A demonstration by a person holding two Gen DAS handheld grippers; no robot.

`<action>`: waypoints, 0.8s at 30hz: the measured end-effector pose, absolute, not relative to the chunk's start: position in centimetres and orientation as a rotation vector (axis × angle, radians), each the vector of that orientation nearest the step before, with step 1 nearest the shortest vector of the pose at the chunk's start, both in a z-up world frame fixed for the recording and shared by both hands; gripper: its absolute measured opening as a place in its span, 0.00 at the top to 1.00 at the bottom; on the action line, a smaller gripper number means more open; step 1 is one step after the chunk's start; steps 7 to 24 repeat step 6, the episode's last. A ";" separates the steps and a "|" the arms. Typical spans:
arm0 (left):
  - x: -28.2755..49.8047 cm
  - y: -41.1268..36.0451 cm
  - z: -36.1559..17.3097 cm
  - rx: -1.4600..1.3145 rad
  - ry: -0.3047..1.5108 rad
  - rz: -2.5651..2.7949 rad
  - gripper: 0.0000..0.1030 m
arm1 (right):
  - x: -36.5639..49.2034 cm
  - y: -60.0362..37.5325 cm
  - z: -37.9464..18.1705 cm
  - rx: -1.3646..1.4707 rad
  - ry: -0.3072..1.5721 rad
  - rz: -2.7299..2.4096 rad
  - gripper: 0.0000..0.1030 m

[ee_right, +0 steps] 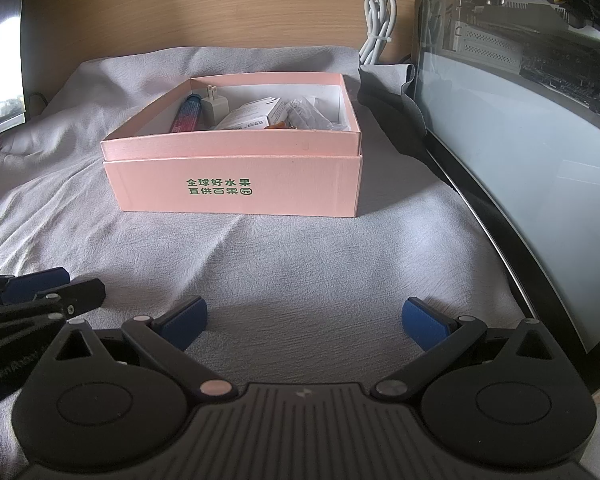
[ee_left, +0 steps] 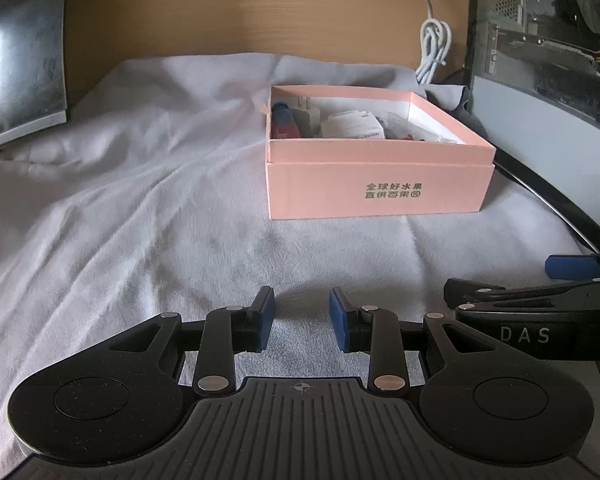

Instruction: Organize rigid objects

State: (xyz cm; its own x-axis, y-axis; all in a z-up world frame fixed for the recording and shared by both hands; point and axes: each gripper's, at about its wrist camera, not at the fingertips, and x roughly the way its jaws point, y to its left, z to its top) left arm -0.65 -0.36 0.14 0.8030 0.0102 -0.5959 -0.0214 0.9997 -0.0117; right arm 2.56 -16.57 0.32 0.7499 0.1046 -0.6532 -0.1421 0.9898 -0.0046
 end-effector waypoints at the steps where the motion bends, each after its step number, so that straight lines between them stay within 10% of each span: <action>1: -0.7 -0.3 0.1 -0.021 0.638 0.016 0.68 | 2.6 -16.6 0.3 -0.055 0.710 0.135 0.00; 24: -0.7 -0.4 0.2 -0.026 0.638 0.015 0.68 | 2.6 -16.6 0.3 -0.055 0.710 0.135 0.00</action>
